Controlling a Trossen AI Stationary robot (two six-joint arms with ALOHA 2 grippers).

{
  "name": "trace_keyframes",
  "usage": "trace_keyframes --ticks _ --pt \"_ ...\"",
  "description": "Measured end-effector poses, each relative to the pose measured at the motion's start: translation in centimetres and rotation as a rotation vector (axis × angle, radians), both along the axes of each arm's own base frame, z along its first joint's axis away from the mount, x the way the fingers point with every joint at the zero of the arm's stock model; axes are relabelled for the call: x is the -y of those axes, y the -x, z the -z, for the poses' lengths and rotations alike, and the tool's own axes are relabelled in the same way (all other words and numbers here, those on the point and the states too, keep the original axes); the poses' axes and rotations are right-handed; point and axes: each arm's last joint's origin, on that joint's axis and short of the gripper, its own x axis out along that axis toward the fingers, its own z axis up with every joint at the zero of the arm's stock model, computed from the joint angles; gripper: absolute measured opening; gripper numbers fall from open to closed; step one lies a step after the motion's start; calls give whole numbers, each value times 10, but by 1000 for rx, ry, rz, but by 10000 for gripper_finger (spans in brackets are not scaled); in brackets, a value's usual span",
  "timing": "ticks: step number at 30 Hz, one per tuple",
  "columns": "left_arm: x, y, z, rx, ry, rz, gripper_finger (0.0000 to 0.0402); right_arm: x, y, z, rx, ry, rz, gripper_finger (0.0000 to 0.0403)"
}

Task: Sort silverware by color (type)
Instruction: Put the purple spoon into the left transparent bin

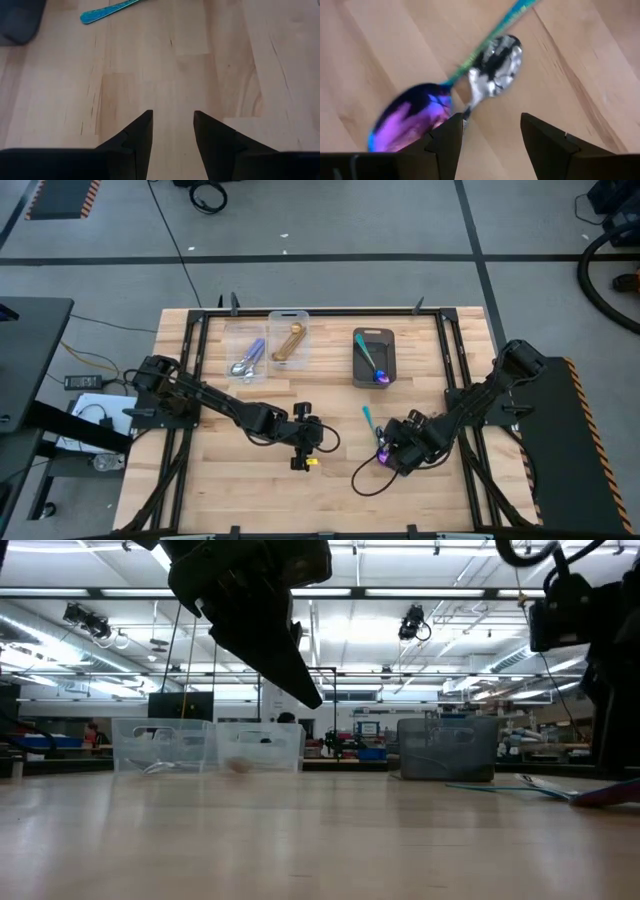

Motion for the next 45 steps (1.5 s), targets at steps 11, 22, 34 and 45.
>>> trace_keyframes --ticks 11,22,34,45 --pt "0 1 1 -14 -4 0 149 -5 -10 18 9 28 -32 210" --pt "0 2 2 -27 -4 -2 149 0 -7 21 -52 42 9 204" --pt "14 11 4 -64 11 6 149 1 -3 21 -115 10 2 137" --pt "16 4 -1 16 2 50 149 1 -4 21 -110 43 -53 17"
